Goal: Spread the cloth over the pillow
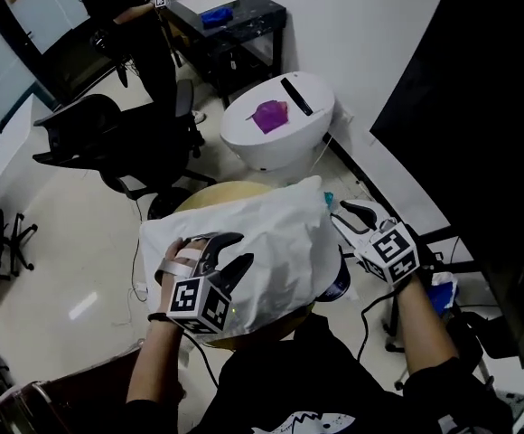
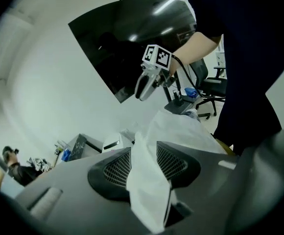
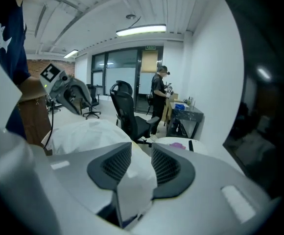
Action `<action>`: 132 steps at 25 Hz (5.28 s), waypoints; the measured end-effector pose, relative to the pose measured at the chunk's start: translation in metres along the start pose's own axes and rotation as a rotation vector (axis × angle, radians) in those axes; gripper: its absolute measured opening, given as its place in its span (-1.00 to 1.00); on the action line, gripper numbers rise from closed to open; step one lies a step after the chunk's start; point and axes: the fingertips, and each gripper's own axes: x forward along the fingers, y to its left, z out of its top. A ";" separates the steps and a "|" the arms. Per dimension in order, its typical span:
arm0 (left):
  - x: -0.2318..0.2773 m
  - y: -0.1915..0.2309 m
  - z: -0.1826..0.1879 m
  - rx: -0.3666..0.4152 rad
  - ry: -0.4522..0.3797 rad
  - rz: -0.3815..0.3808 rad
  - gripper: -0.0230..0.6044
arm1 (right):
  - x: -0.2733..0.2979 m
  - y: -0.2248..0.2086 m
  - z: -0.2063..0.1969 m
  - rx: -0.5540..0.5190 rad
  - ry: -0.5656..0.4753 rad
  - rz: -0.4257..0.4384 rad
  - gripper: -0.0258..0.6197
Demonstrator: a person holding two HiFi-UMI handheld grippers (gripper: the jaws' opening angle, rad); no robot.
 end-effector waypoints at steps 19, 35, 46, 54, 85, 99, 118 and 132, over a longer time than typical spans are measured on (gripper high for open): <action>0.243 0.005 0.062 0.064 0.272 -0.658 -0.44 | -0.037 0.006 -0.131 0.270 0.053 0.092 -0.49; 0.279 -0.047 0.014 0.024 0.455 -0.879 -0.45 | -0.008 0.039 -0.177 0.255 0.135 0.225 -0.46; 0.194 0.038 0.076 0.017 0.091 -0.515 -0.88 | -0.006 0.064 -0.165 0.260 0.138 0.231 -0.45; 0.097 0.065 0.038 -0.095 -0.025 -0.289 -0.88 | 0.010 0.110 -0.141 0.199 0.157 0.268 -0.41; -0.083 -0.031 -0.209 -0.497 0.150 -0.023 -0.88 | 0.027 0.279 -0.059 -0.142 0.180 0.442 -0.79; -0.086 -0.066 -0.238 -0.496 0.196 -0.102 -0.84 | 0.016 0.183 -0.030 0.058 0.193 0.386 -0.51; -0.090 -0.082 -0.239 -0.516 0.186 -0.136 -0.58 | 0.072 0.253 -0.070 -0.133 0.373 0.578 -0.50; -0.095 -0.059 -0.220 -0.449 0.152 -0.083 -0.51 | -0.015 0.199 -0.042 -0.172 0.307 0.348 -0.84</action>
